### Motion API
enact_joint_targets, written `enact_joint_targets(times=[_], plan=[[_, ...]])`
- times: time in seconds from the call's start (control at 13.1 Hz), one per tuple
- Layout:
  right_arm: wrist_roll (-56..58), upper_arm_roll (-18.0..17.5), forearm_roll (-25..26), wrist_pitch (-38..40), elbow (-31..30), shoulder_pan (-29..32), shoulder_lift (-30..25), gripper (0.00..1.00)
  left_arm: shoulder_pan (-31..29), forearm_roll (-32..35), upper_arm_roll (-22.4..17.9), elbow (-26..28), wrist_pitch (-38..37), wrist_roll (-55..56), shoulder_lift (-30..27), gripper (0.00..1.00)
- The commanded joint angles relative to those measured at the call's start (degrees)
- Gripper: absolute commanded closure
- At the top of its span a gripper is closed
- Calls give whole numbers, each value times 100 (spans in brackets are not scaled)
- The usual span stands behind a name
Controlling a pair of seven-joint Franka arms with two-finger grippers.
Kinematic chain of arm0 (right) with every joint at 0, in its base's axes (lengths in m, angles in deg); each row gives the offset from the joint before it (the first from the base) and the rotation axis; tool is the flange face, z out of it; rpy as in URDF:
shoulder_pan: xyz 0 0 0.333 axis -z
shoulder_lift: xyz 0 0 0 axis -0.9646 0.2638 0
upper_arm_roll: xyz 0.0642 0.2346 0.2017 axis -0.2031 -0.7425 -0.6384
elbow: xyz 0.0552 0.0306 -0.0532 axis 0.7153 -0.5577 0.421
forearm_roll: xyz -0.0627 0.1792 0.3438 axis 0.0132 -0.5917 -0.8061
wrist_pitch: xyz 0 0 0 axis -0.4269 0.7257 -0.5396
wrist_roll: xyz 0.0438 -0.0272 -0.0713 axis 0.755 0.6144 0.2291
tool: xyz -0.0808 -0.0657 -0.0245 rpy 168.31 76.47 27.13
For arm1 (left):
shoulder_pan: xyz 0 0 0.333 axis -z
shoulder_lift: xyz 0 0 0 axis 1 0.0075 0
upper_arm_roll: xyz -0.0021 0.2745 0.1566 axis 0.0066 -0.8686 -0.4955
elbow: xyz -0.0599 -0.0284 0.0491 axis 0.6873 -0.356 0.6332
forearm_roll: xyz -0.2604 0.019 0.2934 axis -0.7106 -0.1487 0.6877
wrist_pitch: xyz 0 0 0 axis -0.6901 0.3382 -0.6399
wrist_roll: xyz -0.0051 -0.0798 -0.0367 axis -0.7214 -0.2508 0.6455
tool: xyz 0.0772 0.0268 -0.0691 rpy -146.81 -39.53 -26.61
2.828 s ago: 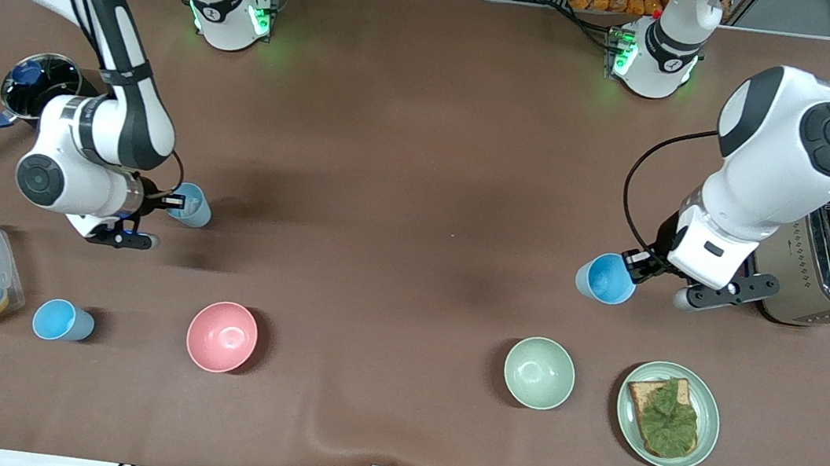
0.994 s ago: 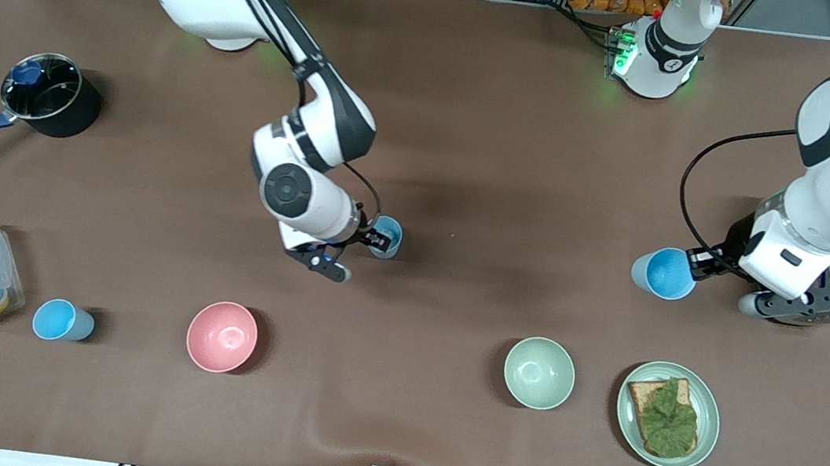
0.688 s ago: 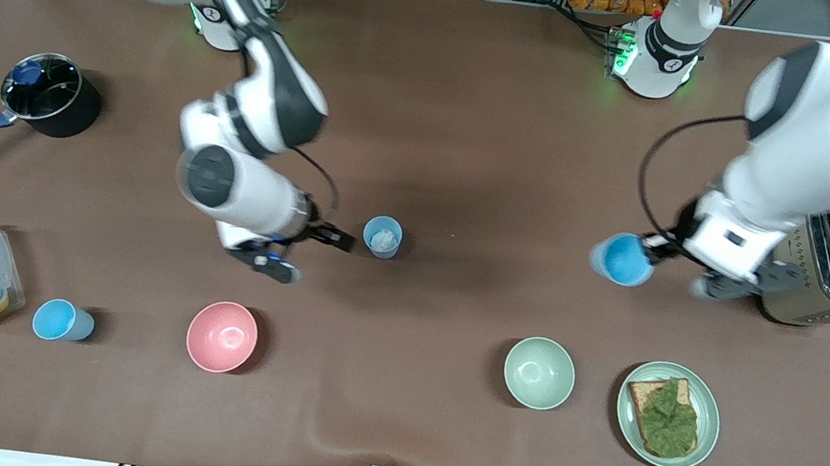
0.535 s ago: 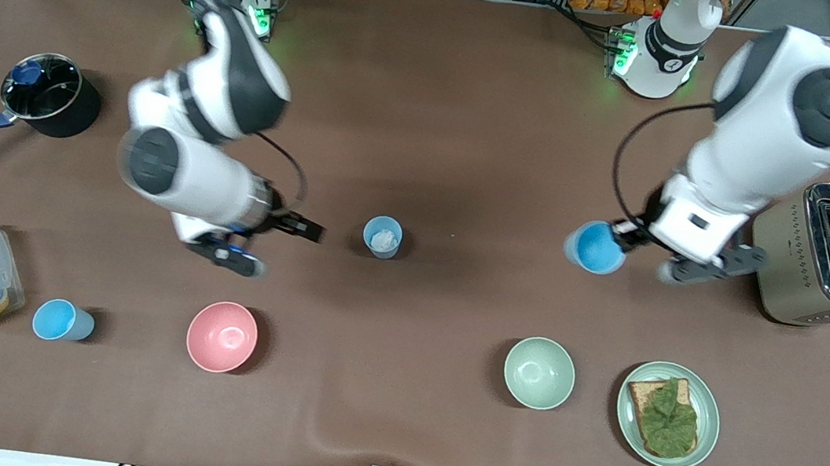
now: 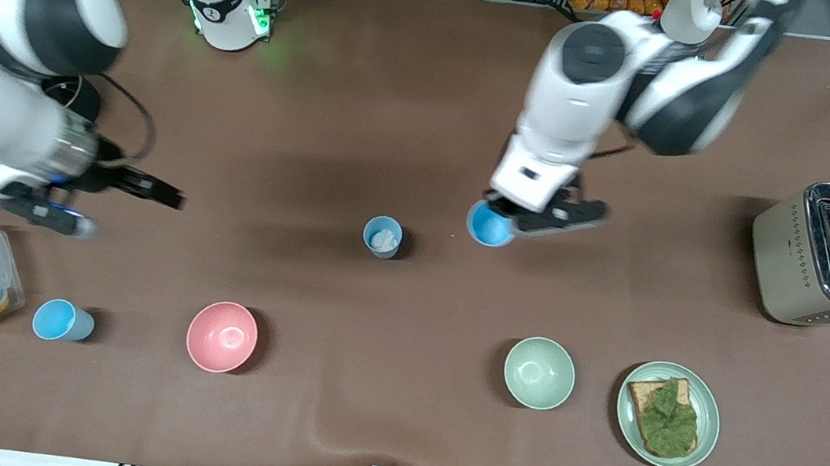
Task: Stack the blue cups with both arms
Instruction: 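Carry the blue cup over the placed cup while the right gripper withdraws, then lower the held cup into the placed cup and open the left gripper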
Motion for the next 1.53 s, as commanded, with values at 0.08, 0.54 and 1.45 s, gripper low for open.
enact_joint_targets(times=[0.08,0.54,1.45], plan=[[949,514,432,129,-202,61,-451,0,716,397,-52,-871,-18,757,824,100],[1688,770,995,455,202,105,-531,0,1235,864,-148,-1126,483,1356,1396,100],[1451,744,687,526,299,70,-531,0,2000,1022,-860,-1179,1229,1812,1862,100]])
